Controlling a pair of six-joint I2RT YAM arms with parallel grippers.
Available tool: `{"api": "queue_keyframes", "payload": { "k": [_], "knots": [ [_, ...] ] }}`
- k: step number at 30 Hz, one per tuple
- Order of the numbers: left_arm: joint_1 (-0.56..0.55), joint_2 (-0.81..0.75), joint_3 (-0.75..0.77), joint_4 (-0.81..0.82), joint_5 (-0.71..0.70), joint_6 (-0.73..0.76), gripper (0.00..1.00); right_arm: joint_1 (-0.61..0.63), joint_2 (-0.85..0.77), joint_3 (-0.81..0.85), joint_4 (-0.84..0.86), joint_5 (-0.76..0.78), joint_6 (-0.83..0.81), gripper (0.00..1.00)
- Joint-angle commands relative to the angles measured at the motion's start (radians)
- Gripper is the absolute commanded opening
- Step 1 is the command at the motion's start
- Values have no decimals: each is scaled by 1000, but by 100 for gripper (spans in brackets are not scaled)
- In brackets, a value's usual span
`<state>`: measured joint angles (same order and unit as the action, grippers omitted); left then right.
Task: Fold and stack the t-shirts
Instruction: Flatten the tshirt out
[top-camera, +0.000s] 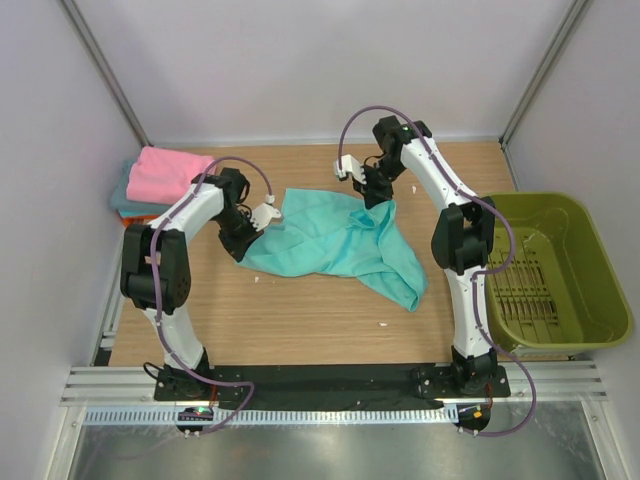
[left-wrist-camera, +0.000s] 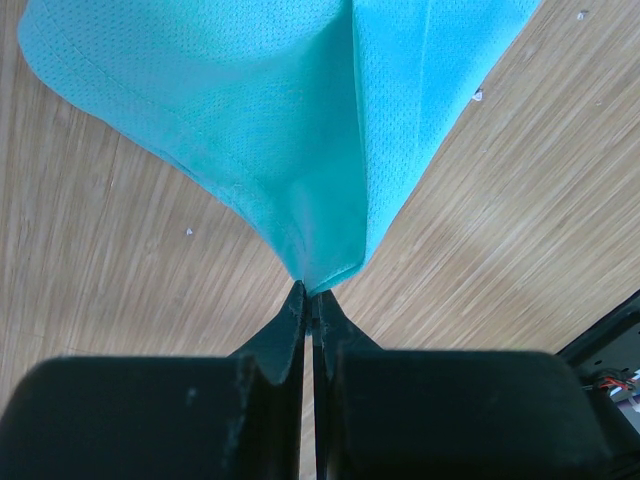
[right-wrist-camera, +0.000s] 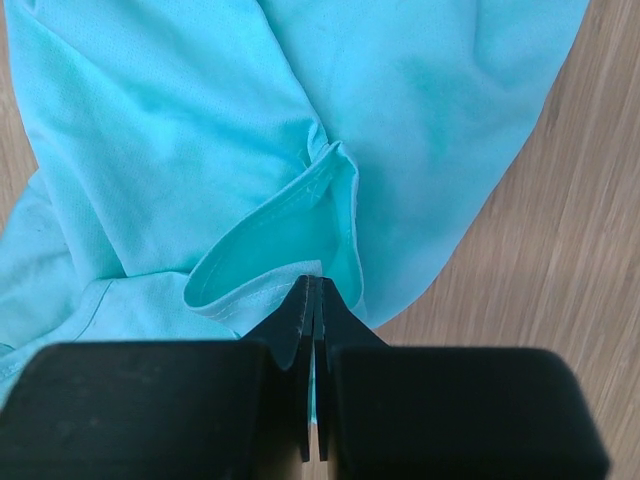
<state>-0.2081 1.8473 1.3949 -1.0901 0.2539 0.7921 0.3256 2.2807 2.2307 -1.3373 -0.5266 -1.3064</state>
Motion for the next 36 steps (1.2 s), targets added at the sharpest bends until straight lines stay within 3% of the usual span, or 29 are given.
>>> {"api": "queue_keyframes", "payload": {
  "k": [1, 4, 6, 12, 17, 24, 28, 32, 36],
  "knots": [
    [-2, 0, 19, 12, 7, -1, 0, 4, -20, 1, -168, -4, 6, 2],
    [-2, -3, 13, 15, 4, -2, 0, 4, -9, 18, -168, 20, 32, 21],
    [-2, -3, 12, 16, 2, -2, 0, 4, -4, 18, -168, 34, 27, 27],
    [-2, -7, 7, 19, 2, -8, 0, 6, 6, 1, -168, 57, 15, 29],
    [-2, 0, 10, 19, -1, -17, 0, 7, 17, -12, -169, 69, 24, 24],
    [-2, 9, 19, 18, -8, -16, 0, 23, -7, -63, -168, 73, 21, 1],
    [-2, 16, 29, 19, -13, -11, 0, 24, -20, 16, -166, 59, 65, 1],
    [3, -2, 79, 32, -25, -17, 0, 9, -4, 272, -131, 62, 177, 1],
    [15, -39, 162, 68, -53, -17, 0, -29, -131, 226, 85, 112, 314, 1]
  ]
}}
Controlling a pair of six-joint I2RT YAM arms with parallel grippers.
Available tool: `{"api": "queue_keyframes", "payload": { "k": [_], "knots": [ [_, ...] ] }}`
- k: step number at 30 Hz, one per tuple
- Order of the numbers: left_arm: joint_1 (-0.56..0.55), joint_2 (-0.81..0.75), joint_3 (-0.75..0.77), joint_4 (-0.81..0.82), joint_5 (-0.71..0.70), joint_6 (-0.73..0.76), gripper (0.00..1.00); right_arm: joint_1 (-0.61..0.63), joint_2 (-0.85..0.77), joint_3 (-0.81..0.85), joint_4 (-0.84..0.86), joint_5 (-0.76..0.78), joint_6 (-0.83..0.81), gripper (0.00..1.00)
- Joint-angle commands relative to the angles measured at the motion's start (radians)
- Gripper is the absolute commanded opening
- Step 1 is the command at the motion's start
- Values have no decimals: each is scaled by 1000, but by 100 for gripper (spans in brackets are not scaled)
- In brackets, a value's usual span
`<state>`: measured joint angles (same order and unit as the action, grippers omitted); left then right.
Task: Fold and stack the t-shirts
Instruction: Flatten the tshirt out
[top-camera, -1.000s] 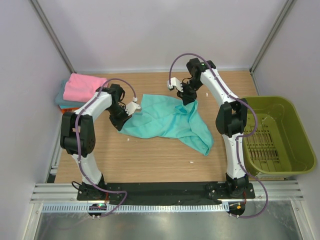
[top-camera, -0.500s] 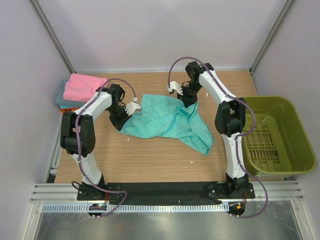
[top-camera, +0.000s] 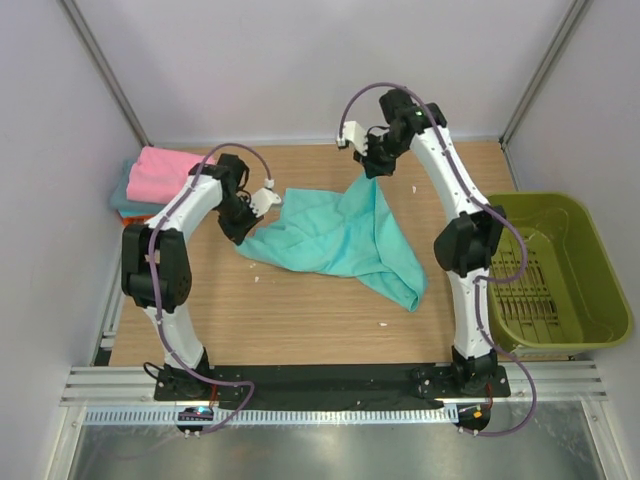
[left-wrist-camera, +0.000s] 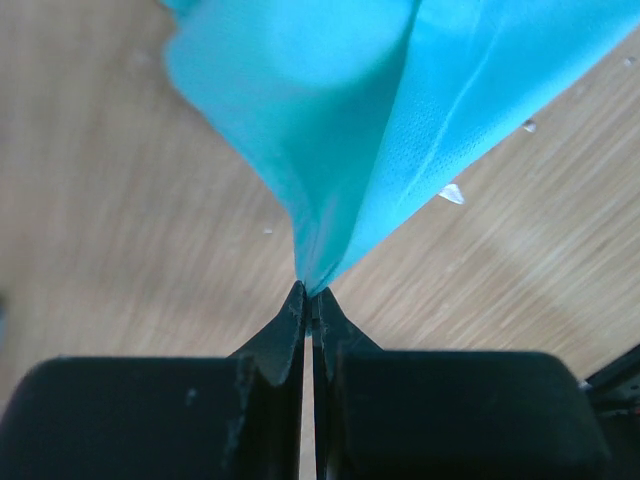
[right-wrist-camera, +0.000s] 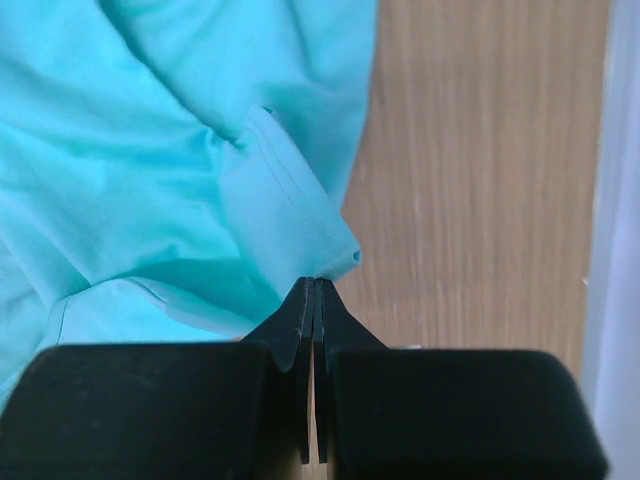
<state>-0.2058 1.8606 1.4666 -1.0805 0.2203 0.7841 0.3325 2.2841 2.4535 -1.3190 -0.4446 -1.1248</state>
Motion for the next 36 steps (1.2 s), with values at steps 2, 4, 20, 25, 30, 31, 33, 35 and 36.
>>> {"api": "queue_keyframes", "payload": {
  "k": [2, 4, 20, 25, 30, 31, 33, 35, 36],
  "knots": [
    [14, -70, 135, 71, -50, -9, 0, -59, -187, -69, 189, 58, 193, 1],
    [14, -80, 207, 96, -85, -20, 0, -91, -242, -86, 245, 76, 249, 1],
    [-61, -150, 647, 318, -378, -134, 0, -228, -639, -257, 825, 84, 795, 1],
    [-128, -231, 664, 372, -464, -95, 0, -228, -767, -336, 906, 40, 878, 1],
    [-191, -326, 661, 390, -512, -117, 0, -228, -935, -404, 923, 70, 962, 1],
    [-193, -348, 661, 396, -512, -137, 0, -228, -958, -421, 922, 102, 976, 1],
    [-193, -403, 663, 404, -509, -180, 0, -228, -1020, -421, 903, 112, 988, 1],
    [-193, -452, 666, 422, -506, -195, 0, -228, -1052, -409, 885, 127, 994, 1],
    [-193, -468, 666, 435, -509, -198, 0, -228, -1069, -378, 862, 136, 991, 1]
  ]
}}
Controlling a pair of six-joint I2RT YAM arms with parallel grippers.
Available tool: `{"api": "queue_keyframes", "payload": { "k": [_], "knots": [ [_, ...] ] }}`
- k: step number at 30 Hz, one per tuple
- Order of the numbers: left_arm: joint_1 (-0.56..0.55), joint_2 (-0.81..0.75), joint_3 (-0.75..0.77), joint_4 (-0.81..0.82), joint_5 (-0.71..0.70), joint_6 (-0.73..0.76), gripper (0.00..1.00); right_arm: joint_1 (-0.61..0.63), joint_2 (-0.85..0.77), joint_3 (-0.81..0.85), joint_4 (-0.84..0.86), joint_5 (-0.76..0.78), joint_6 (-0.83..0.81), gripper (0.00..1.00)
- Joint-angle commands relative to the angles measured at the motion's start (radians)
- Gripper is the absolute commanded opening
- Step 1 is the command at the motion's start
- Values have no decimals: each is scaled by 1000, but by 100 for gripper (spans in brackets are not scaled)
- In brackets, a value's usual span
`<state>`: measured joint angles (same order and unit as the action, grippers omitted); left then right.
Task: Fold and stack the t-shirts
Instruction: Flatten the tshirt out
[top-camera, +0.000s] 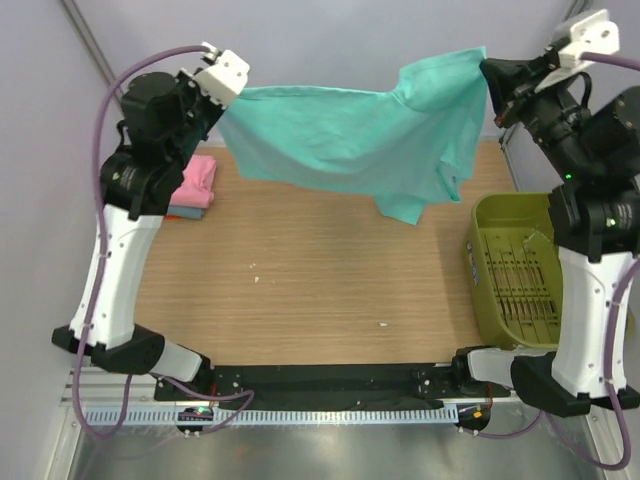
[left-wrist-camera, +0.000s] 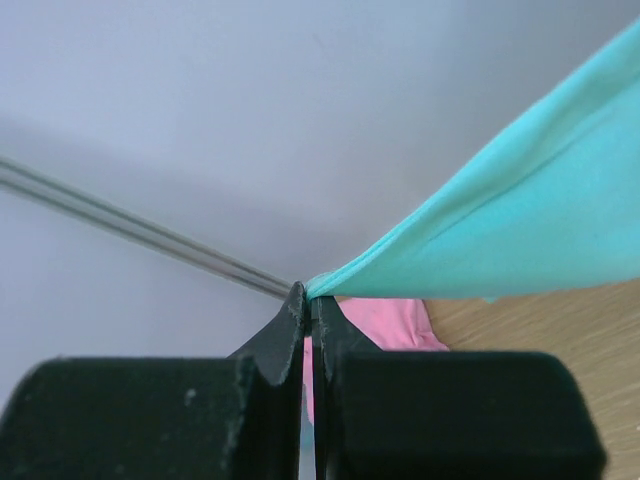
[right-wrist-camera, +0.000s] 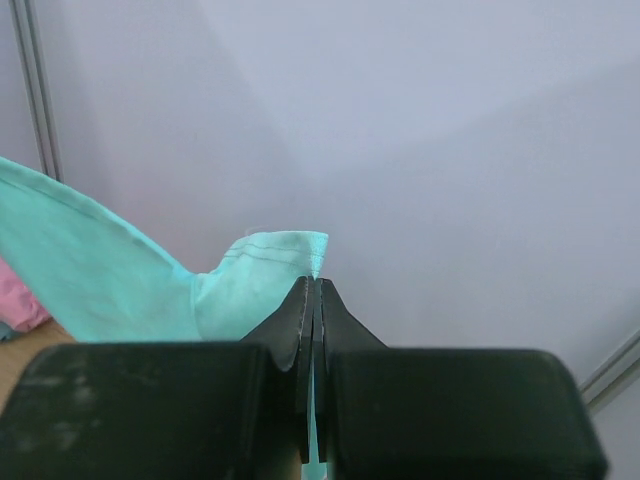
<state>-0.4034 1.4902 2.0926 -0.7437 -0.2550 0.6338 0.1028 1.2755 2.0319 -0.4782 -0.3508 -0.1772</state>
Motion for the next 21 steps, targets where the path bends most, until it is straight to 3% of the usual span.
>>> {"api": "queue_keyframes", "payload": {
  "k": [1, 12, 17, 21],
  "knots": [
    [5, -111, 44, 119, -35, -46, 0, 2, -65, 63, 7, 50, 39, 1],
    [5, -206, 77, 130, -20, -43, 0, -3, -97, 189, -91, 67, 59, 1],
    [5, -217, -37, 130, -41, -2, 0, -6, -74, 136, -91, 78, 12, 1],
    [6, -219, -231, 109, -18, -8, 0, -6, -56, -43, -45, 70, -31, 1]
  ]
}}
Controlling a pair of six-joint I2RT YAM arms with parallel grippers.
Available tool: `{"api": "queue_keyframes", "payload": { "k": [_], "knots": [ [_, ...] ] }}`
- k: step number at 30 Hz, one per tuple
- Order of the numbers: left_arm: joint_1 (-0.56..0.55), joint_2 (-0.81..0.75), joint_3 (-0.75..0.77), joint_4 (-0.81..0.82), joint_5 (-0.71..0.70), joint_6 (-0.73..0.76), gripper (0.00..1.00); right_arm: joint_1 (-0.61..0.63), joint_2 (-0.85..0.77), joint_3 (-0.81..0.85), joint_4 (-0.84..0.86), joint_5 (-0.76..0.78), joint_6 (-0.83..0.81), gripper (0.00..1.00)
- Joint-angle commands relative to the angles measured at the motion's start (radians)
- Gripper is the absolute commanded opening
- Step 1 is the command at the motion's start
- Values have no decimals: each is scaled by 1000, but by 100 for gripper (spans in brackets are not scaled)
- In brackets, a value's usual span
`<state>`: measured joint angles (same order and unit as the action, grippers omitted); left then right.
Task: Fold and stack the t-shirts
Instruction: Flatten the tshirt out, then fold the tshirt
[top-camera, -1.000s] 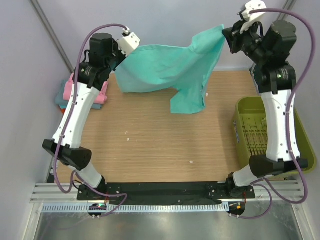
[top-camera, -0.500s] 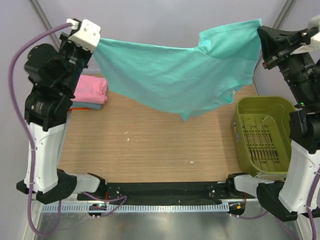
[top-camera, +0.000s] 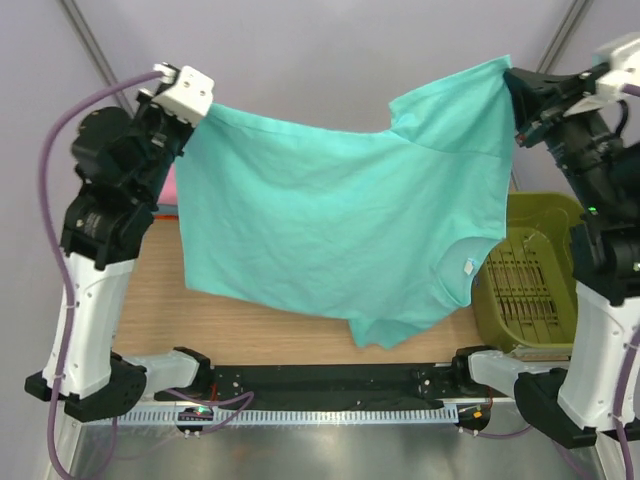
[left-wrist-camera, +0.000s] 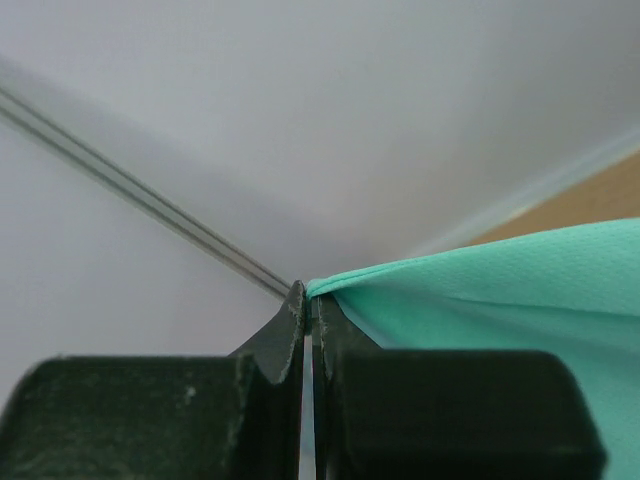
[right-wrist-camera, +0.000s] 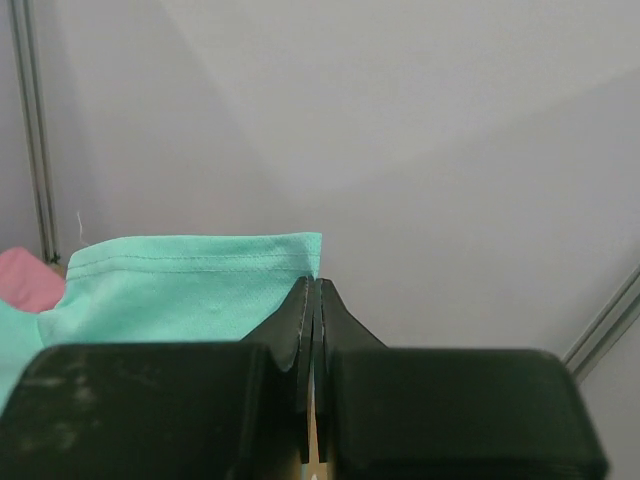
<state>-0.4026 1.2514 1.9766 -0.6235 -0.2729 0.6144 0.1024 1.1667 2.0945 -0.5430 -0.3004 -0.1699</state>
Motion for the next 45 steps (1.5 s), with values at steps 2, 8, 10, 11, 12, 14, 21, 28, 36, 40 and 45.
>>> {"api": "queue_keyframes", "payload": {
  "k": [2, 8, 10, 11, 12, 14, 21, 28, 36, 40, 45],
  "knots": [
    [11, 14, -204, -7, 21, -13, 0, -4, 59, -186, 46, -3, -55, 1],
    [61, 46, -577, 109, 116, -25, 0, -4, 158, -465, 193, -42, -74, 1],
    [79, 112, -645, 189, 136, -12, 0, -4, 243, -507, 236, -51, -95, 1],
    [87, 149, -647, 209, 156, -12, 0, -4, 313, -514, 247, -61, -106, 1],
    [103, 225, -642, 229, 167, -12, 0, -6, 348, -521, 270, -65, -117, 1],
    [122, 322, -595, 242, 185, -16, 0, -6, 468, -507, 305, -69, -140, 1],
    [168, 719, -326, 242, 216, -31, 0, -23, 884, -219, 345, -39, -137, 1],
    [200, 986, -53, 237, 182, -67, 0, -29, 1249, 264, 238, -20, -111, 1],
    [240, 1152, 137, 245, 130, -65, 0, -33, 1312, 273, 311, 12, -99, 1],
    [242, 1146, 174, 222, 136, -71, 0, -46, 1274, 250, 287, -3, -76, 1],
    [240, 999, 78, 151, 216, -91, 0, -52, 1168, 148, 229, -71, -94, 1]
  ]
}}
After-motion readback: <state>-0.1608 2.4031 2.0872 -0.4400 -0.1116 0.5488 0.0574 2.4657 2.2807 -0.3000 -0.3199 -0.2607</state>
